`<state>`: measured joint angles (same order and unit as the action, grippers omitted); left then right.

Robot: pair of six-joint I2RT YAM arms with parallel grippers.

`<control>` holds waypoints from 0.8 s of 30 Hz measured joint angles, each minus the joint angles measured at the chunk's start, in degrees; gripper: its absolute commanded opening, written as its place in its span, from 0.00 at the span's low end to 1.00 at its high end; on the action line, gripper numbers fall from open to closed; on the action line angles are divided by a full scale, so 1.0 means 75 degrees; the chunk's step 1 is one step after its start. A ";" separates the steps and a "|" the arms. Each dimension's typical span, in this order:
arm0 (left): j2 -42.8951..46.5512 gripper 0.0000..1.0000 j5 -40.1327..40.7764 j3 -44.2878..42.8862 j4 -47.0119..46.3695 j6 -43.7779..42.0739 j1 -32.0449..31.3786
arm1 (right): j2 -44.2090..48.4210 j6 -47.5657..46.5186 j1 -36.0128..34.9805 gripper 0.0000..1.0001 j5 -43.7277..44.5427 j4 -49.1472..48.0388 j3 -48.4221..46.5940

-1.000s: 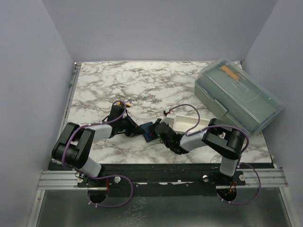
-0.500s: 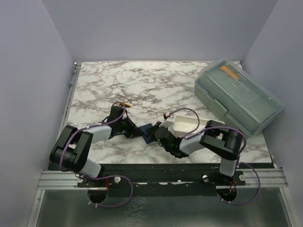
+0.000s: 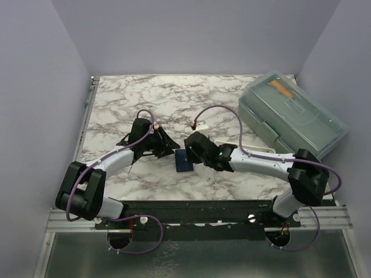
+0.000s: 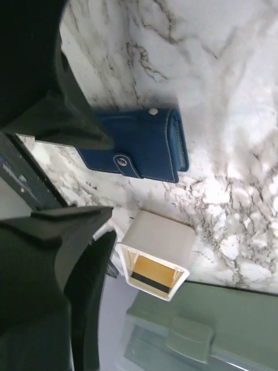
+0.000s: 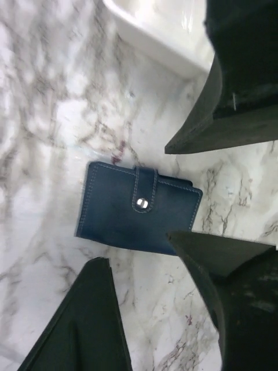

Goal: Put the credit cards into the card holder
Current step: Reset both arms

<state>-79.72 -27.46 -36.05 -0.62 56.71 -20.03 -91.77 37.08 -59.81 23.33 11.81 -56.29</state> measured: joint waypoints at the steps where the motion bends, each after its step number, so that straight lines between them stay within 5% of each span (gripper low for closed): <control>1: 0.0035 0.60 -0.0023 -0.0125 0.0050 -0.0119 0.0006 | 0.0137 -0.0195 0.0082 0.70 -0.0006 0.0309 -0.0254; 13: 0.1676 0.80 -0.0017 -0.1486 0.1746 -0.1582 0.0006 | 0.1900 -0.2311 0.0699 0.98 0.0393 0.2375 -0.3075; 24: 0.3719 0.87 0.0431 -0.4054 0.2057 -0.2672 0.0006 | 0.3040 -0.4202 0.0699 1.00 0.1032 0.2261 -0.4785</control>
<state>-51.83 -24.23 -66.46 14.81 36.67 -19.99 -68.97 5.56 -54.57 31.07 28.77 -92.18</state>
